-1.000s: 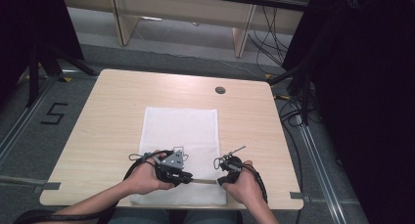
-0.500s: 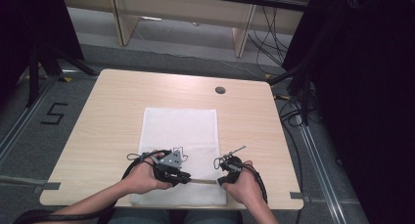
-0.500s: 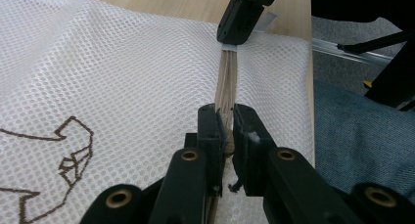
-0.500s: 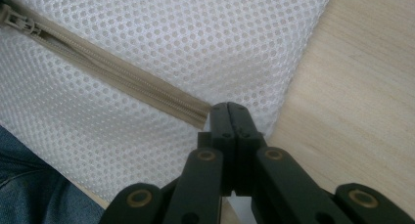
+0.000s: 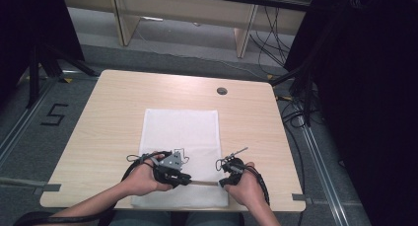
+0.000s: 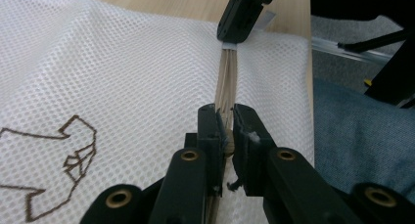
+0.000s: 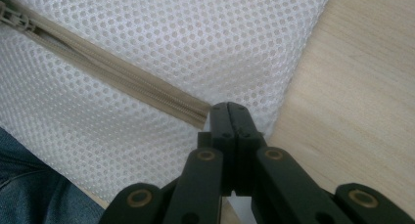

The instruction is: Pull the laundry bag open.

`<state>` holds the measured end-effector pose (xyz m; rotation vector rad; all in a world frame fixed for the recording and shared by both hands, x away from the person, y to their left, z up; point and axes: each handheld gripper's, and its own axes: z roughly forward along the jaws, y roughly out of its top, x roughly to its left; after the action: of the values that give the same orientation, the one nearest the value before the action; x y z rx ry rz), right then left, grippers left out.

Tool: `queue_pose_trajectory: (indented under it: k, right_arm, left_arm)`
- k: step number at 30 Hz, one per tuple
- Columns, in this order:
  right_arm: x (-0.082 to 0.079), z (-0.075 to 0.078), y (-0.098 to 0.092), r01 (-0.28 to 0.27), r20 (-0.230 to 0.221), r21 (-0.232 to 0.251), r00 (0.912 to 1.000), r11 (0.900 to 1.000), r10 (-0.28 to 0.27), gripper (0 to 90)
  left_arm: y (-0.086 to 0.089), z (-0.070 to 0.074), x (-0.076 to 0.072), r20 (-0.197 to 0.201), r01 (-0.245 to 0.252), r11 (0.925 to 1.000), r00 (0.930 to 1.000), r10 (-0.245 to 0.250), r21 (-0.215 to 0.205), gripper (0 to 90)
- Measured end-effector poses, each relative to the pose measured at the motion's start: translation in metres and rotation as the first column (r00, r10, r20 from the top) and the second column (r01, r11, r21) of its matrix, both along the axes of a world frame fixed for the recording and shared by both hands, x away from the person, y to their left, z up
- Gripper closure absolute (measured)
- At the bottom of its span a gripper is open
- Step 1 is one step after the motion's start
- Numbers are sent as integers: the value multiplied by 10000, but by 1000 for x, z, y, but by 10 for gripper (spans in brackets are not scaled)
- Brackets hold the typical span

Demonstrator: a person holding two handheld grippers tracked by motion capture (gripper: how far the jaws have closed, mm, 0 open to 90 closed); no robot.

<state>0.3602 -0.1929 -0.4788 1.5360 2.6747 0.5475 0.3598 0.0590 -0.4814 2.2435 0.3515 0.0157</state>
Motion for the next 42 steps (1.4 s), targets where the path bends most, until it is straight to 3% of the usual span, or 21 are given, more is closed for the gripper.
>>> queue_pose_trajectory:
  k: [4, 7, 21, 23, 24, 31, 33, 36, 39, 42]
  right_arm:
    - [0, 0, 0, -34, 31, -27, 10000, 10000, 34, 900]
    - [2, -1, -3, -395, 251, 7, 9989, 9992, 395, 900]
    - [0, 0, -1, -95, 114, 24, 9999, 10000, 95, 900]
    - [1, -2, -2, -266, 289, 80, 9992, 9996, 263, 900]
    - [0, -1, -1, -55, 132, 57, 9999, 10000, 54, 900]
    - [0, -1, -2, -113, 141, 51, 9998, 9999, 113, 900]
    - [-1, 0, 0, 171, -131, 116, 9998, 9998, -170, 900]
    - [0, 0, -1, -66, 54, 85, 10000, 9999, 65, 900]
    - [-1, 0, 1, 197, -134, 103, 9997, 9998, -196, 900]
    - [-1, 0, 0, 10, -34, 82, 10000, 10000, -10, 900]
  left_arm:
    - [0, 0, -1, -1, 55, 10000, 10000, -55, -32, 820]
    - [1, 0, -1, -107, -62, 10000, 9999, 61, -74, 820]
    - [7, 2, -1, 50, -81, 10000, 10000, 81, -8, 821]
    - [7, 2, -1, 55, -62, 10000, 10000, 62, -3, 821]
    - [7, 2, -1, 69, -54, 10000, 10000, 54, 2, 820]
    - [8, 1, 0, -126, -91, 9999, 9999, 90, -106, 821]
    - [10, 2, 0, -37, -76, 10000, 10000, 76, -40, 821]
    - [11, 2, 0, -72, -126, 9999, 9999, 125, -42, 821]
    - [11, 2, 0, 70, 17, 10000, 10000, -17, -42, 821]
    - [13, 3, 1, -28, -111, 9999, 9999, 111, 14, 821]
